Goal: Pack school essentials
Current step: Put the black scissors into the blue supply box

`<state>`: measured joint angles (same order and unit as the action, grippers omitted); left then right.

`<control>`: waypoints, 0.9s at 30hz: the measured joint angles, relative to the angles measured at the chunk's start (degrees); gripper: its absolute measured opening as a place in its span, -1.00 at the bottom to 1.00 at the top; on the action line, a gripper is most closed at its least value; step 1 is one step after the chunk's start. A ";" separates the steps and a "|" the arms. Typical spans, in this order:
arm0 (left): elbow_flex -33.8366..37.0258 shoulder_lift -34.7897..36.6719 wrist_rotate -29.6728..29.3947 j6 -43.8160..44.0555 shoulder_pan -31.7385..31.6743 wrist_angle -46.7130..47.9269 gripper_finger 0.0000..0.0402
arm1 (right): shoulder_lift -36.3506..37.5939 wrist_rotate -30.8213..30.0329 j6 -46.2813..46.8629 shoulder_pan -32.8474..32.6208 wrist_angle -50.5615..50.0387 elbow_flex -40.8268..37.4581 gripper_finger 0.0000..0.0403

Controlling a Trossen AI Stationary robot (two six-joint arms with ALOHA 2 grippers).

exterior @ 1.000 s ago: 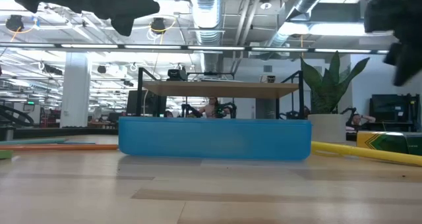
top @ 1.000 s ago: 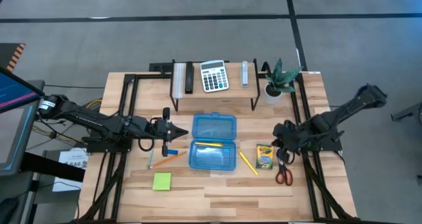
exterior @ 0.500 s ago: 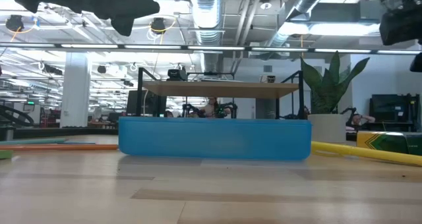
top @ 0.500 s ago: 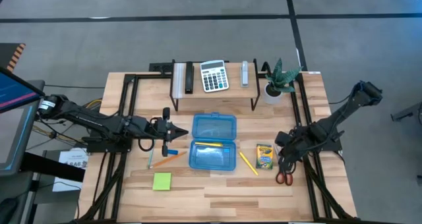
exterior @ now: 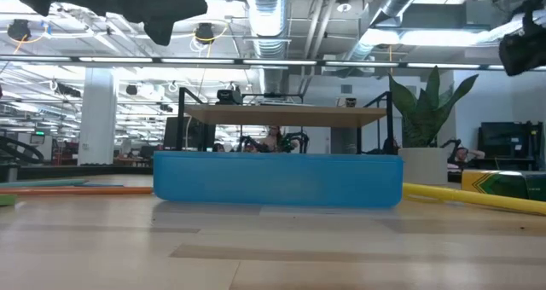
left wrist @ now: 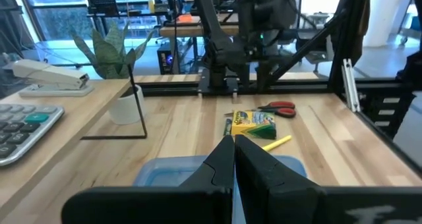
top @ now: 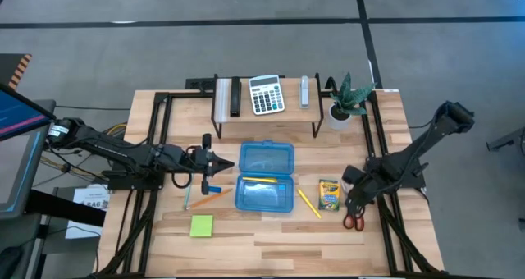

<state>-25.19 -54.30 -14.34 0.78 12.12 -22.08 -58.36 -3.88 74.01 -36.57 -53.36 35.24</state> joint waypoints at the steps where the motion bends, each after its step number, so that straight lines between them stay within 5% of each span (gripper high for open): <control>1: 0.00 0.00 0.22 0.41 0.00 -0.21 -0.99 | -0.85 0.40 1.09 -0.46 0.17 0.00 0.02; 27: -0.04 0.00 0.05 -4.18 0.00 -6.19 -0.99 | -20.02 1.84 29.48 -17.50 14.16 0.26 0.09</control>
<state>-25.23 -54.30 -14.28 -3.40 12.12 -28.27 -78.39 -2.04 103.49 -54.06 -39.19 35.50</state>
